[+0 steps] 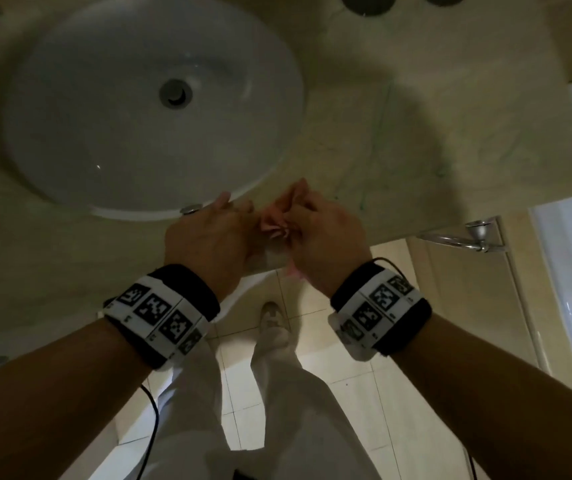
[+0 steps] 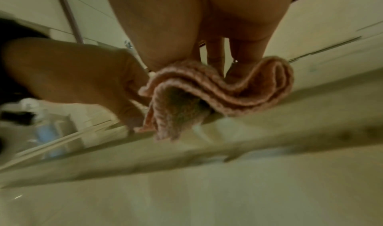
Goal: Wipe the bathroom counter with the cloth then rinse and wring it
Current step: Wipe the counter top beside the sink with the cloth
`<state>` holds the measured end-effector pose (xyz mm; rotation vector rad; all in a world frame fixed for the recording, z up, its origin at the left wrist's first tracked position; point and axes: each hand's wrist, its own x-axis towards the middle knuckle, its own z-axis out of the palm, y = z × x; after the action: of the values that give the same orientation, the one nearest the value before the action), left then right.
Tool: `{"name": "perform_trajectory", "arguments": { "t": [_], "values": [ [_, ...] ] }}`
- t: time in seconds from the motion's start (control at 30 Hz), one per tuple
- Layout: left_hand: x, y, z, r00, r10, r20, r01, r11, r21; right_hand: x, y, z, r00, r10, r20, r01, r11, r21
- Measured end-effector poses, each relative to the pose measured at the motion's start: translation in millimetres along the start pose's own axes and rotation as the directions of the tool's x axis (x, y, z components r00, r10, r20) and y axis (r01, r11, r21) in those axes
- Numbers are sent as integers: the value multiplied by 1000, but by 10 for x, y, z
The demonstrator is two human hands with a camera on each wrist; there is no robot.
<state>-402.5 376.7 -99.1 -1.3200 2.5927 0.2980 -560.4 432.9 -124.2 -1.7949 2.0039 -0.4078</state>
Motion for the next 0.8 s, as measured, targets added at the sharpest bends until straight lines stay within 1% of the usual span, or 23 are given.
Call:
{"name": "perform_trajectory", "arguments": {
  "t": [0.1,0.2,0.27,0.3,0.37,0.43,0.5,0.6,0.73,0.8],
  "values": [
    [99,14,63,997,14,69,-13,1000,-12,216,279,-318,992,107,-67,-109,994,-25],
    [164,19,134,995,46,90,-43,999,-28,371,565,-603,972,214,-101,-216,976,-9],
    [192,82,84,996,79,37,-76,995,-66,395,661,-683,971,215,-105,-217,976,-10],
    [209,126,54,994,109,-11,-109,990,-85,380,667,-692,973,206,-107,-208,978,-7],
    [289,239,-14,972,196,-127,-207,975,-79,304,656,-658,980,178,-94,-181,983,-29],
    [413,339,-60,956,249,-155,-266,958,-104,192,644,-599,983,169,-77,-173,983,-56],
    [562,398,-81,959,259,-112,-274,949,-154,118,659,-568,981,182,-70,-187,980,-64],
    [789,450,-156,967,255,12,-249,952,-176,194,722,-613,969,240,-60,-243,968,-56],
    [1149,456,-212,967,248,58,-239,963,-125,579,890,-795,949,296,-109,-305,950,-67],
    [1299,476,-254,960,265,92,-253,960,-123,826,1008,-911,945,304,-118,-311,950,-39]
  ]
}}
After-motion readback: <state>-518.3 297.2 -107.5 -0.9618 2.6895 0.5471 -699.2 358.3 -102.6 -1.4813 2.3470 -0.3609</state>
